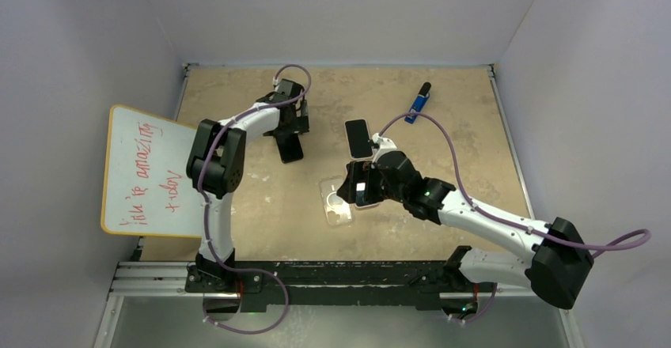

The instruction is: Put the phone into the phone case

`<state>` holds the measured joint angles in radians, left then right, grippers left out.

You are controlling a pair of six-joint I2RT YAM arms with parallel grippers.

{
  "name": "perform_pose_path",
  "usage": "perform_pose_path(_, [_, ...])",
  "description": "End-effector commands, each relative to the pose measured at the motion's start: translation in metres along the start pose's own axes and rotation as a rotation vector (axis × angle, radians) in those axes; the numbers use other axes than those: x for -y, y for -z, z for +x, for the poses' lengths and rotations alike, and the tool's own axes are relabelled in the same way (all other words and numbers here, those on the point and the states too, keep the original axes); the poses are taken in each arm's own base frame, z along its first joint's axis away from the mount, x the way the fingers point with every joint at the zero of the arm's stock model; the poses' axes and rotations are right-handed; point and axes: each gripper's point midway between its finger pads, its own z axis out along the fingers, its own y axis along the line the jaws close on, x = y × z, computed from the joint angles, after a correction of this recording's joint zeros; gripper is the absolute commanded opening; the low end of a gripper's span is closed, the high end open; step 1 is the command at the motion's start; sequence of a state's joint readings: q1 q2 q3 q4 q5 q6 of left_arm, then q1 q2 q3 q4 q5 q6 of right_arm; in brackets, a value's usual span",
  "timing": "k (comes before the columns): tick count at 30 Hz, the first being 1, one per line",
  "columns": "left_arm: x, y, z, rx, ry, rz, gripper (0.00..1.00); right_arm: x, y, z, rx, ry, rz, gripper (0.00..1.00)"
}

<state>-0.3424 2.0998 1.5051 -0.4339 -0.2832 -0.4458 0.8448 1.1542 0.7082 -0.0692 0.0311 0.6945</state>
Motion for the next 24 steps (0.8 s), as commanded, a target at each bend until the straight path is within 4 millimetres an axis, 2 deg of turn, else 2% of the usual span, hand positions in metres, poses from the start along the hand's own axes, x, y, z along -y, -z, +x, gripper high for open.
perform_pose_path(1, [0.0, -0.007, 0.003, -0.02, 0.023, -0.012, 0.97, -0.013, 0.01, -0.019, 0.069, 0.017, -0.047, 0.97])
perform_pose_path(5, [-0.004, -0.007, 0.013, -0.044, 0.019, -0.022, 0.92, -0.011, 0.01, -0.017, 0.064, 0.02, -0.039, 0.97])
perform_pose_path(10, [0.0, 0.01, 0.021, -0.068, -0.023, 0.042, 0.84, -0.007, 0.008, -0.02, 0.081, 0.014, -0.018, 0.97])
perform_pose_path(14, [-0.011, 0.013, 0.035, -0.102, -0.055, 0.013, 0.79, -0.007, 0.008, -0.022, 0.11, -0.011, -0.026, 0.96])
perform_pose_path(19, [-0.016, 0.016, 0.041, -0.115, -0.081, 0.004, 0.71, -0.009, 0.008, -0.025, 0.13, -0.029, -0.037, 0.95])
perform_pose_path(24, [-0.009, 0.023, 0.043, -0.121, -0.079, 0.054, 0.61, -0.009, 0.004, -0.024, 0.13, -0.068, -0.04, 0.94])
